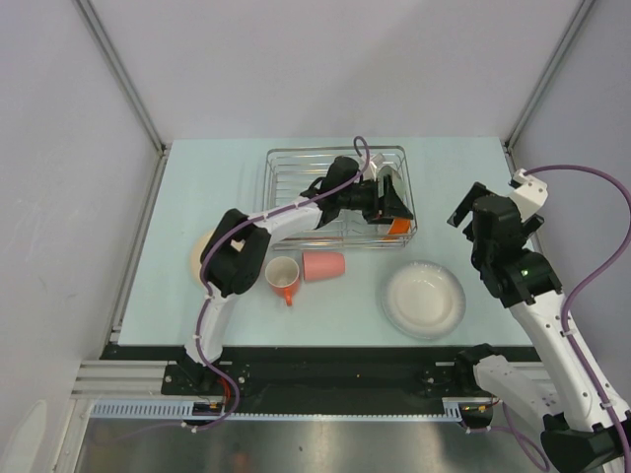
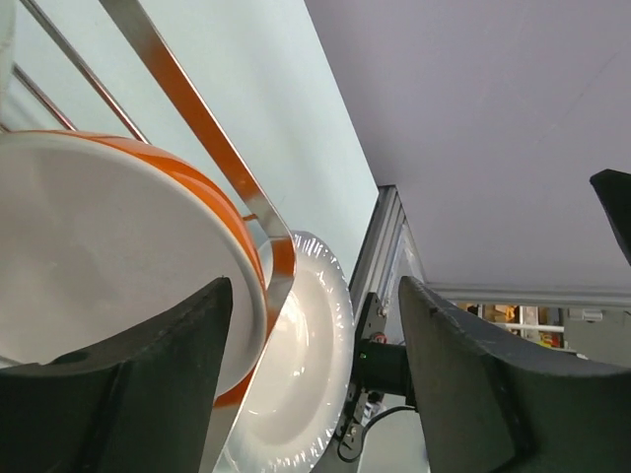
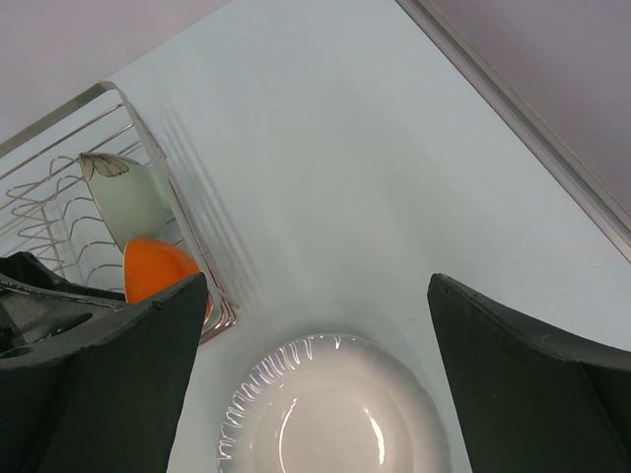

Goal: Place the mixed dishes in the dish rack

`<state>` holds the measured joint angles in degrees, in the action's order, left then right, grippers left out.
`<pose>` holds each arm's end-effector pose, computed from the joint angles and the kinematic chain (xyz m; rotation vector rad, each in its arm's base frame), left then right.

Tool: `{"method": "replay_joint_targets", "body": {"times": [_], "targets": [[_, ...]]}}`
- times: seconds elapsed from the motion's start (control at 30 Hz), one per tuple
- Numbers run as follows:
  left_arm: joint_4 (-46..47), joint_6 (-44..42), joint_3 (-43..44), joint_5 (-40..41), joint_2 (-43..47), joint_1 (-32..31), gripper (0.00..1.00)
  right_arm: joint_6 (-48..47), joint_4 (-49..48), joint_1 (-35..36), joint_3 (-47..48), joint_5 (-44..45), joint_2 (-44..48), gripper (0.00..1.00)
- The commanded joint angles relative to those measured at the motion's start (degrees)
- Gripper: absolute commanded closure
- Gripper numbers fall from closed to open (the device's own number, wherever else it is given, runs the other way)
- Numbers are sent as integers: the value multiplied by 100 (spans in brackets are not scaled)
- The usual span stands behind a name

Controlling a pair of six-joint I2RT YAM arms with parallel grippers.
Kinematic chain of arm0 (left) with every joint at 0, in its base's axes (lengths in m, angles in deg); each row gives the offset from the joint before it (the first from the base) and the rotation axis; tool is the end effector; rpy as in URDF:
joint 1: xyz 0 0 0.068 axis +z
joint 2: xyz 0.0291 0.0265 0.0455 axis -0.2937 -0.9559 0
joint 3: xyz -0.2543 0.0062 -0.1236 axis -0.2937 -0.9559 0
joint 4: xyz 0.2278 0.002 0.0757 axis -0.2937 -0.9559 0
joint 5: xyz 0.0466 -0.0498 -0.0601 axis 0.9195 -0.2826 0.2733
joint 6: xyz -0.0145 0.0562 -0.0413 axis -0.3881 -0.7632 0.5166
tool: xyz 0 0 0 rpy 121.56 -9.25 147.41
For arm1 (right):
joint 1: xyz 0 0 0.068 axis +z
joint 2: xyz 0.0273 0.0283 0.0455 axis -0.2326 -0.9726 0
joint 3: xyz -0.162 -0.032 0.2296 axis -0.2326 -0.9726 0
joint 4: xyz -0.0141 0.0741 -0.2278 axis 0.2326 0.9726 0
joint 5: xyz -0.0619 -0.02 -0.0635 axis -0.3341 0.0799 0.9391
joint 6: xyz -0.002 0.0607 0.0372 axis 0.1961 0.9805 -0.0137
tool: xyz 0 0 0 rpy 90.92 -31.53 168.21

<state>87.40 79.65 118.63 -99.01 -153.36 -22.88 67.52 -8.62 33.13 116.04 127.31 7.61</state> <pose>0.3697 -0.3604 0.2291 0.3694 2.2448 -1.6517 0.1568 0.0164 0.3665 0.5674 1.8543 -0.1472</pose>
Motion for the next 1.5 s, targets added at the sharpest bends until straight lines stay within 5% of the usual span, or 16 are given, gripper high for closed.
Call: {"method": "replay_joint_targets", "body": {"times": [0.0,0.27,0.43,0.77,1.0,1.47], "targets": [[305,85,47,-254,116,-73,25,58,26,36,39,83,105,0],[-11,-82,328,-788,468,-73,10,216,421,27,-13,259,-290,0],[-485,-635,828,-965,801,-47,10,400,474,-113,-451,225,-519,0],[-1487,-1655,1217,-817,1215,367,8,260,-896,-421,-787,-1128,-1160,0],[-1076,-1620,321,-702,1136,217,10,287,-994,-421,-716,-1182,-1381,0],[-223,-943,311,-711,714,33,11,322,-686,-421,-725,-1015,-1073,0]]}}
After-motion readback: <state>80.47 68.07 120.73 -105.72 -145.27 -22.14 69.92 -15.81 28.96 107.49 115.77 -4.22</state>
